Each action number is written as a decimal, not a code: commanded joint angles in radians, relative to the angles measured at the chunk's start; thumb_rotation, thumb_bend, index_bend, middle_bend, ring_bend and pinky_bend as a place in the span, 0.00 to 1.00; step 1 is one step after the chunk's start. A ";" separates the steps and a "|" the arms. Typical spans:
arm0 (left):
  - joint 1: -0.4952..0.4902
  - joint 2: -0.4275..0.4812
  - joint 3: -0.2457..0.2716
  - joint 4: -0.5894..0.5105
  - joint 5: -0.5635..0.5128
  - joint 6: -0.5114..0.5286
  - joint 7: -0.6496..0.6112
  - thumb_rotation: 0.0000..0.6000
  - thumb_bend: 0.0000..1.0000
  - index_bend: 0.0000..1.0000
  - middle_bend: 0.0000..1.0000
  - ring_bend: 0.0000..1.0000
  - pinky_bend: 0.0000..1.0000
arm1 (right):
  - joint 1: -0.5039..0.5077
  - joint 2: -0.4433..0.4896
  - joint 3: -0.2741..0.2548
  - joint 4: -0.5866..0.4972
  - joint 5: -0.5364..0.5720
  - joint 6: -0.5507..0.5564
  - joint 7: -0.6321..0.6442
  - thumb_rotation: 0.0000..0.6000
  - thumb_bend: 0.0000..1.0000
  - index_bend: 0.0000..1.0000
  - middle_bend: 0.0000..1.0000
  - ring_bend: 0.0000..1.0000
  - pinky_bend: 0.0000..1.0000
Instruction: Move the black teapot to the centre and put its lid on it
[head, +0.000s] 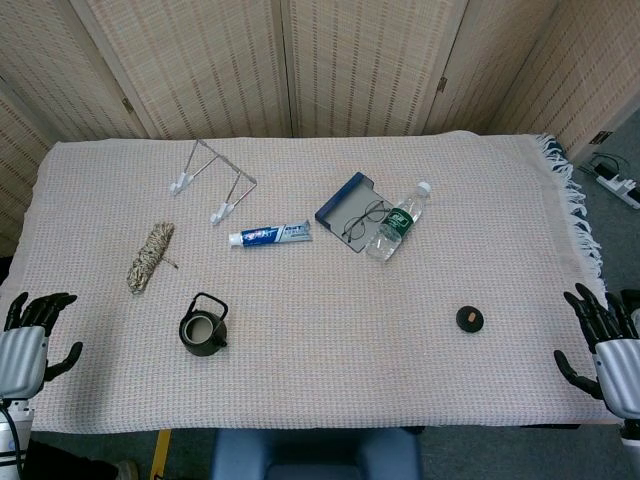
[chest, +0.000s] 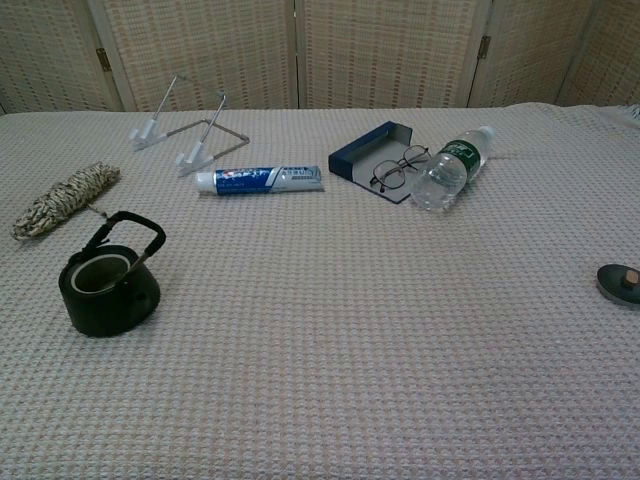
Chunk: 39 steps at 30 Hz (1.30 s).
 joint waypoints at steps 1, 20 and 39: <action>-0.002 -0.002 -0.002 -0.001 -0.003 -0.003 0.005 1.00 0.30 0.18 0.15 0.13 0.00 | 0.002 -0.004 0.001 0.004 0.005 -0.007 0.002 1.00 0.39 0.02 0.06 0.17 0.03; -0.062 0.000 -0.019 0.006 0.040 -0.061 -0.028 1.00 0.32 0.20 0.15 0.14 0.02 | 0.012 0.014 0.012 -0.007 0.004 -0.004 -0.005 1.00 0.39 0.02 0.06 0.18 0.03; -0.402 -0.092 -0.062 0.151 0.154 -0.413 -0.077 1.00 0.35 0.25 0.18 0.19 0.05 | -0.023 0.032 0.002 -0.028 -0.003 0.044 -0.018 1.00 0.39 0.02 0.06 0.18 0.03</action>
